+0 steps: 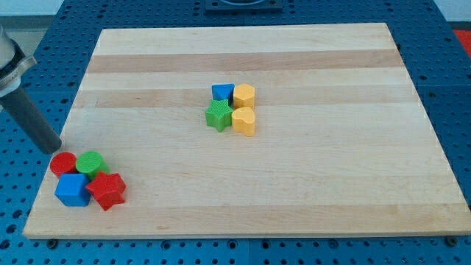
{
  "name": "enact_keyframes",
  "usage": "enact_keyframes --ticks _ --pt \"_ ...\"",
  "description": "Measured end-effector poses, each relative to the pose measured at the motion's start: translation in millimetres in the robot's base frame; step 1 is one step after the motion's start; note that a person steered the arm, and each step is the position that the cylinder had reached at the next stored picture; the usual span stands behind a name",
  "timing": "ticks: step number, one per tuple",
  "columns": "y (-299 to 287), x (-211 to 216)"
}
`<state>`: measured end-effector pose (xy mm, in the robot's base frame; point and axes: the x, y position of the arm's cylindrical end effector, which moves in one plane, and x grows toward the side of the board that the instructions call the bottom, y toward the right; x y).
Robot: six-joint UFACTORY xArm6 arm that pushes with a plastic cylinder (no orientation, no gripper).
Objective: Separate the green circle from the group of blocks
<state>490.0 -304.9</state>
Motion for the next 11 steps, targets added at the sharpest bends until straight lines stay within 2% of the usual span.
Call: enact_keyframes --ticks 2,3,6,8,9,10,11 --pt "0 75" --pt "4 83" --pt "108 23" --pt "188 9" --pt "190 9" --pt "137 12" --pt "100 -5"
